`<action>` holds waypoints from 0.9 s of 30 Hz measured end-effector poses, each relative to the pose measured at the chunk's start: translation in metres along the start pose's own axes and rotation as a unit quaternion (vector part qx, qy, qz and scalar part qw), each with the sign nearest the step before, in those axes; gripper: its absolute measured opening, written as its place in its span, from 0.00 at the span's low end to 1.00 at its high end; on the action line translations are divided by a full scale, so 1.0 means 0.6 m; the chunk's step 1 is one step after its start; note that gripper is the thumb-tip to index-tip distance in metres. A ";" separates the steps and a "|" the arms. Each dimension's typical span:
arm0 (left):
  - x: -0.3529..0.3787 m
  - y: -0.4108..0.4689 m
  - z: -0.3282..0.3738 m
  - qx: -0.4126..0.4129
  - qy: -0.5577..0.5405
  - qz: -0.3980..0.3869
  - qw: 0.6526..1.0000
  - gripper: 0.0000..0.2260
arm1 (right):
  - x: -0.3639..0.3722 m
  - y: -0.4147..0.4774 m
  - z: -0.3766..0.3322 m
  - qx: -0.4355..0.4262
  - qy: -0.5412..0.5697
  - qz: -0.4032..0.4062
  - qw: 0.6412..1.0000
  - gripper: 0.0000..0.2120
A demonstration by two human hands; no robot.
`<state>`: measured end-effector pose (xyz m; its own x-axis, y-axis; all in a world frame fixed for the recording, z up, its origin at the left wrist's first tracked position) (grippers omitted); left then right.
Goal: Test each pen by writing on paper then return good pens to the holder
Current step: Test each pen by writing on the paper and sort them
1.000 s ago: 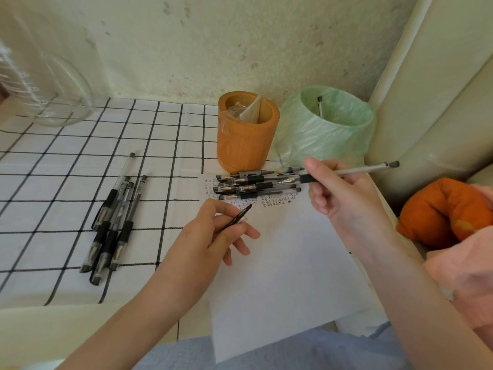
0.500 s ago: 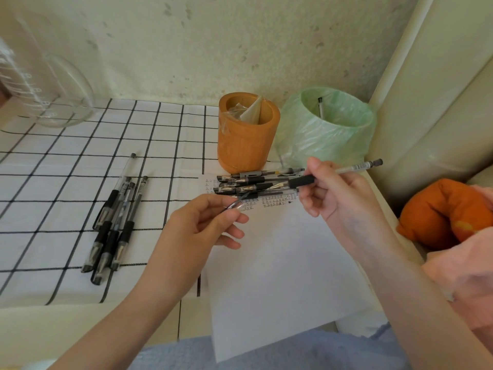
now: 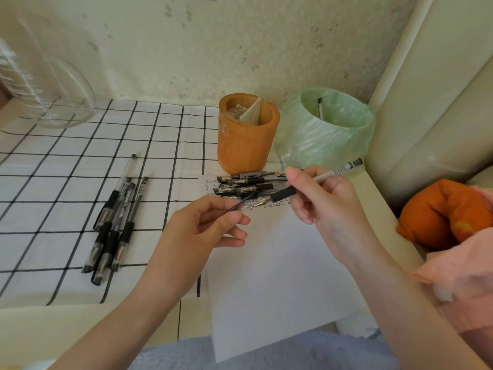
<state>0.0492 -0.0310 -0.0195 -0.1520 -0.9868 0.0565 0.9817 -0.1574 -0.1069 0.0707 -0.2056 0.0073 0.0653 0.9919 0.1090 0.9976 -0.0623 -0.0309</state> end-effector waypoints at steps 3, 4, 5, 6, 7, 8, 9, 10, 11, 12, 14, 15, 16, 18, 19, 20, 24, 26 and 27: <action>0.002 0.000 -0.001 0.001 0.004 -0.005 1.000 0.05 | 0.004 -0.001 0.003 0.003 -0.003 -0.004 1.000 0.11; 0.003 -0.001 -0.001 0.001 0.005 -0.007 1.000 0.05 | 0.005 -0.001 0.005 0.003 -0.006 -0.006 1.000 0.12; 0.004 -0.002 0.000 0.001 0.005 -0.009 1.000 0.05 | 0.006 -0.001 0.006 0.003 -0.011 -0.010 1.000 0.11; 0.004 -0.003 0.000 0.001 0.007 -0.010 1.000 0.06 | 0.009 -0.001 0.007 0.004 -0.017 -0.018 1.000 0.10; 0.005 -0.003 0.000 0.002 0.010 -0.012 1.000 0.06 | 0.012 -0.002 0.009 0.007 -0.025 -0.033 0.999 0.10; 0.005 -0.004 0.000 0.003 0.014 -0.013 1.000 0.06 | 0.017 -0.003 0.012 0.013 -0.028 -0.053 0.998 0.10; 0.005 -0.004 0.001 0.003 0.018 -0.012 1.000 0.06 | 0.021 -0.004 0.015 0.019 -0.026 -0.074 0.997 0.11; 0.005 -0.003 0.001 0.004 0.018 -0.009 1.000 0.06 | 0.025 -0.005 0.017 0.025 -0.017 -0.092 0.995 0.13; 0.004 -0.003 0.002 0.003 0.016 -0.005 1.000 0.06 | 0.026 -0.006 0.019 0.030 -0.005 -0.103 0.994 0.14; 0.002 -0.003 0.003 0.003 0.013 0.000 1.000 0.06 | 0.027 -0.006 0.019 0.031 0.007 -0.108 0.994 0.14; 0.001 -0.003 0.006 0.003 0.006 0.009 1.000 0.06 | 0.027 -0.005 0.020 0.029 0.022 -0.109 0.993 0.13; 0.001 -0.004 0.007 0.005 0.004 0.014 1.000 0.06 | 0.026 -0.005 0.020 0.025 0.022 -0.107 0.994 0.12; 0.001 -0.004 0.007 0.007 0.003 0.019 1.000 0.06 | 0.026 -0.004 0.022 0.021 0.019 -0.103 0.994 0.12; 0.001 -0.007 0.007 0.009 0.005 0.029 1.000 0.05 | 0.026 -0.004 0.025 0.011 0.011 -0.100 0.995 0.12; 0.001 -0.008 0.006 0.012 0.008 0.034 0.999 0.05 | 0.027 -0.004 0.026 0.008 0.007 -0.099 0.995 0.12; 0.001 -0.009 0.006 0.013 0.011 0.038 0.999 0.05 | 0.027 -0.004 0.027 0.005 0.004 -0.098 0.995 0.12; 0.002 -0.012 0.002 0.008 0.018 0.048 0.999 0.04 | 0.030 -0.003 0.029 0.006 -0.007 -0.106 0.994 0.12; -0.001 -0.013 0.000 0.008 0.018 0.057 0.998 0.04 | 0.033 -0.004 0.032 0.008 -0.006 -0.111 0.994 0.11; -0.003 -0.013 -0.001 0.006 0.015 0.062 0.998 0.04 | 0.034 -0.005 0.033 0.009 -0.005 -0.113 0.994 0.11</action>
<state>0.0415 -0.0279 -0.0196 -0.0321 -0.9994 0.0130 0.9946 -0.0332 -0.0987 0.0683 -0.1826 -0.0101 -0.1607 0.9814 0.1046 0.9861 0.1642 -0.0251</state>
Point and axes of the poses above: each hand's wrist, its own y-axis towards the middle knuckle, its own x-axis out of the palm, z = x × y, the point moved 6 cm from there along y, towards the middle knuckle, and after that the axes turned 3 degrees about y, right-handed, at the moved point
